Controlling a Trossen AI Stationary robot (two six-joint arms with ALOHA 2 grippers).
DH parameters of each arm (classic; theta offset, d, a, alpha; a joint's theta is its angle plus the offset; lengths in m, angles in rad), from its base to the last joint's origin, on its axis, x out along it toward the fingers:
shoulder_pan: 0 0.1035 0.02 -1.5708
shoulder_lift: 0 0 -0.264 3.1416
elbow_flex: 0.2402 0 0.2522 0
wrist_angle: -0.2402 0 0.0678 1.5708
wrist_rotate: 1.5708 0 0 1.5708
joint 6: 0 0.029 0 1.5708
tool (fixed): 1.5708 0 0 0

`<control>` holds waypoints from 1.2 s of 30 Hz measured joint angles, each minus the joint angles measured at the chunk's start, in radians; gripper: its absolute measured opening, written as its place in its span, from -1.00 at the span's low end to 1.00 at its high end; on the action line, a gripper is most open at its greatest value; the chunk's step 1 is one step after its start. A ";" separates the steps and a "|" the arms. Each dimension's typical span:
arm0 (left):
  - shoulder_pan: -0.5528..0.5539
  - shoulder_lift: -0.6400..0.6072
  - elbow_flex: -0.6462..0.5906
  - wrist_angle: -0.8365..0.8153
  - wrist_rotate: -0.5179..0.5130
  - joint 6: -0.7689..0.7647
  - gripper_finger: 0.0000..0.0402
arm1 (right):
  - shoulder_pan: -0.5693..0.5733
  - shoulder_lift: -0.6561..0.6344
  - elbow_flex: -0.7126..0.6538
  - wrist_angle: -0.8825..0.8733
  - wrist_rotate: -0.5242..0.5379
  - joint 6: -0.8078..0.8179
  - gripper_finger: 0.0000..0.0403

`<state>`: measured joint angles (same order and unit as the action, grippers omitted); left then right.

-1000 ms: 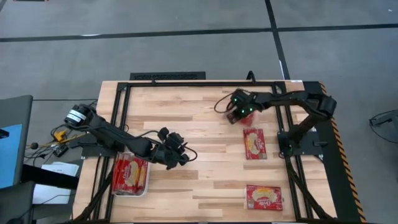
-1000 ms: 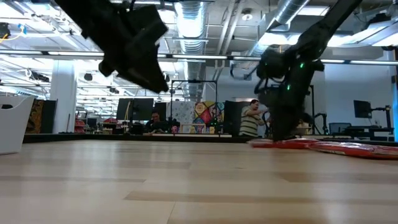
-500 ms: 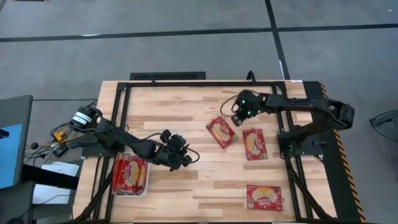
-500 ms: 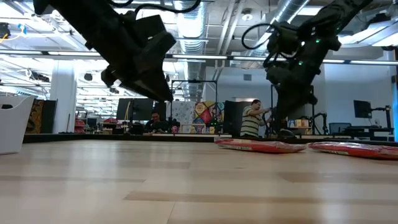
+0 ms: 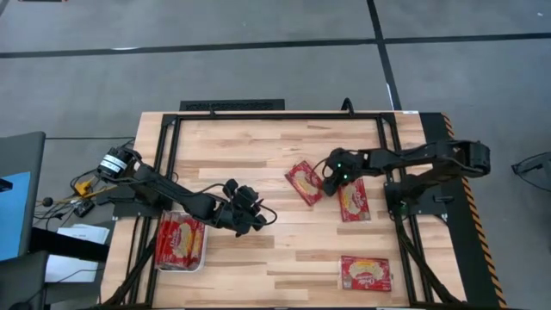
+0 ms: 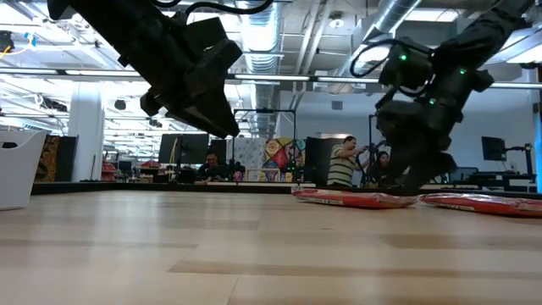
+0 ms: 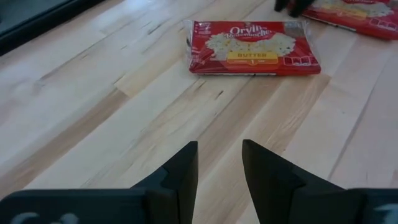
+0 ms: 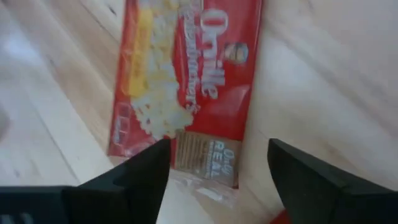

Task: Sort popcorn bags into baskets
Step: Put the red popcorn bag into the white bin

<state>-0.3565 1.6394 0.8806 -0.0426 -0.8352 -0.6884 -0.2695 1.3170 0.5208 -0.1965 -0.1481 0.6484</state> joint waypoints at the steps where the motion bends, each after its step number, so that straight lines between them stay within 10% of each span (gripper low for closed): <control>1: 0.000 0.000 0.000 0.000 -0.001 0.000 -0.42 | 0.015 0.010 -0.007 0.008 0.010 0.015 0.46; 13: 0.001 -0.001 0.000 0.004 -0.025 0.005 -0.42 | 0.157 0.201 0.010 0.163 0.184 0.058 0.23; 22: 0.004 -0.001 0.000 0.004 -0.023 0.008 -0.42 | 0.190 0.163 0.005 0.189 0.160 -0.107 -0.90; 36: 0.080 -0.002 0.000 0.064 -0.022 0.142 -0.42 | 0.474 -0.001 0.170 0.116 0.536 -0.701 -0.98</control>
<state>-0.2765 1.6379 0.8806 0.0215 -0.8570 -0.5464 0.2041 1.3158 0.6906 -0.0807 0.3881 -0.0530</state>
